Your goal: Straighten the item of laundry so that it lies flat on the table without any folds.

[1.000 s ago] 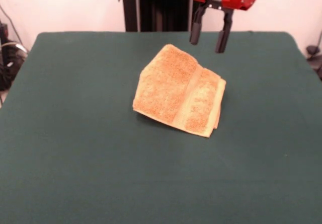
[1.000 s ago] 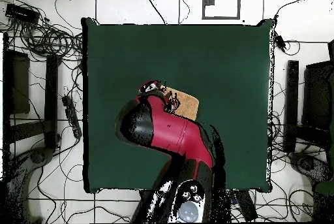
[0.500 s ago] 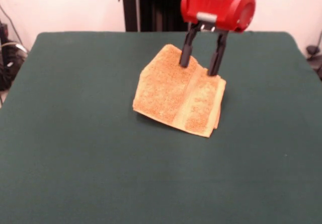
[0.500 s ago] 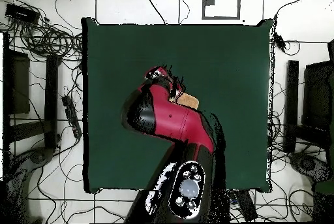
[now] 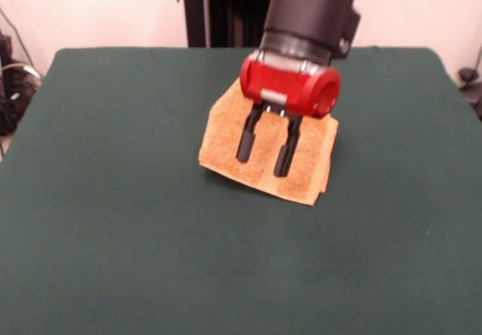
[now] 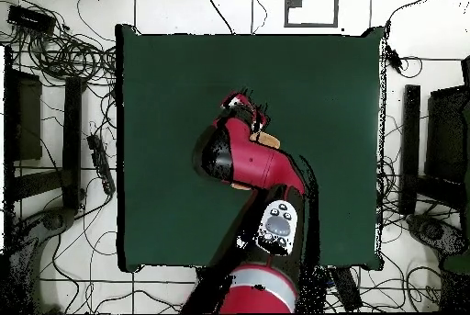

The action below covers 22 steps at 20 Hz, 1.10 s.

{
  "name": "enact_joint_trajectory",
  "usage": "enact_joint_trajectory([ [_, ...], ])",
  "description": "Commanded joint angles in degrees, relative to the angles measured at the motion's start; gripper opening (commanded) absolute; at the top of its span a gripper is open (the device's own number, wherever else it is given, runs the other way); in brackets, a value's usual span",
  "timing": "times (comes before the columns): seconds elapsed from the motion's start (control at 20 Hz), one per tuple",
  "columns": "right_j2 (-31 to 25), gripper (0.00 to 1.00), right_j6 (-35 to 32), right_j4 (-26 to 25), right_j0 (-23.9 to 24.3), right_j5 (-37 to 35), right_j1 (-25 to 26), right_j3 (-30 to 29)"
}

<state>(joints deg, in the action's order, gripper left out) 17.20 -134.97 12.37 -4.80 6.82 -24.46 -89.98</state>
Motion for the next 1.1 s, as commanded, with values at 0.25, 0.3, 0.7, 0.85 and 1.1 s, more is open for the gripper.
enact_joint_trajectory([
  [0.25, -8.0, 1.00, -2.9, 0.1, -1.3, -16.6, 6.4, 0.6],
  [0.3, -7.9, 1.00, -2.9, 0.3, -1.4, -18.9, 6.3, 0.6],
  [0.7, -6.3, 1.00, -3.6, 0.3, -1.6, -32.7, 5.8, 1.0],
  [0.85, -8.3, 1.00, -2.1, -0.5, 0.5, -33.0, 6.5, 0.6],
  [1.1, -14.5, 1.00, 0.9, -2.8, 6.1, -22.6, 10.9, -0.7],
])
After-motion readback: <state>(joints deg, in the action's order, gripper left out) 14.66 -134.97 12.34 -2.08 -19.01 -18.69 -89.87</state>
